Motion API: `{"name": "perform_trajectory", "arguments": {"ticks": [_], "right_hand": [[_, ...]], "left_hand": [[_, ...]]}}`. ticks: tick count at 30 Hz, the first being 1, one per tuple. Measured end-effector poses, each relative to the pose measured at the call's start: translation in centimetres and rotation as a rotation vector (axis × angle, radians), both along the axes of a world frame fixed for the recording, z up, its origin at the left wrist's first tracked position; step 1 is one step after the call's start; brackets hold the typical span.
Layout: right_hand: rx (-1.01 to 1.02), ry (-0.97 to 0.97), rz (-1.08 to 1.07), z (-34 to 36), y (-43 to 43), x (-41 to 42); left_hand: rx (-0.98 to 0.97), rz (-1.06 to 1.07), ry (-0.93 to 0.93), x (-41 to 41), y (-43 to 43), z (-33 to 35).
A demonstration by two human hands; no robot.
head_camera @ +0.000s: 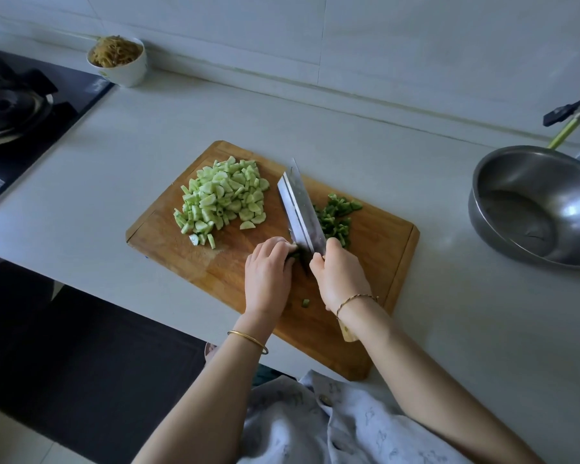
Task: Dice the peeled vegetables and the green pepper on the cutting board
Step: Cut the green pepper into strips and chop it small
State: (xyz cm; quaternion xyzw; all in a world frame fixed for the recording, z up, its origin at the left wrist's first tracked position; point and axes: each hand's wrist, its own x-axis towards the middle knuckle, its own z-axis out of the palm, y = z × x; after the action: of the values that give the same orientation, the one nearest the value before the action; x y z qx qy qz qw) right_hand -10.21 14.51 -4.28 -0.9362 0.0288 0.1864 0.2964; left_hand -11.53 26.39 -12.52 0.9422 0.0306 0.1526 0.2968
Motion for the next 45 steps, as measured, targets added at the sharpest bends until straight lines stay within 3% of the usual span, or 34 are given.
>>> {"name": "perform_trajectory", "arguments": {"ticks": [14,22,36,45], "right_hand": [[0.189,0.001,-0.063,0.1,-1.4,-0.6],[0.108,-0.064,0.048,0.5,-1.9,-0.9],[-0.03,0.023,0.099,0.8,-0.2,-0.7],[0.191,0.051,-0.073,0.4,-1.0,-0.3]], "left_hand": [[-0.041,0.046,0.056,-0.4,0.2,0.7],[-0.09,0.012,0.056,-0.3,0.1,0.8],[-0.103,-0.018,0.03,0.1,0.2,0.5],[-0.162,0.032,0.025,-0.3,0.1,0.1]]}}
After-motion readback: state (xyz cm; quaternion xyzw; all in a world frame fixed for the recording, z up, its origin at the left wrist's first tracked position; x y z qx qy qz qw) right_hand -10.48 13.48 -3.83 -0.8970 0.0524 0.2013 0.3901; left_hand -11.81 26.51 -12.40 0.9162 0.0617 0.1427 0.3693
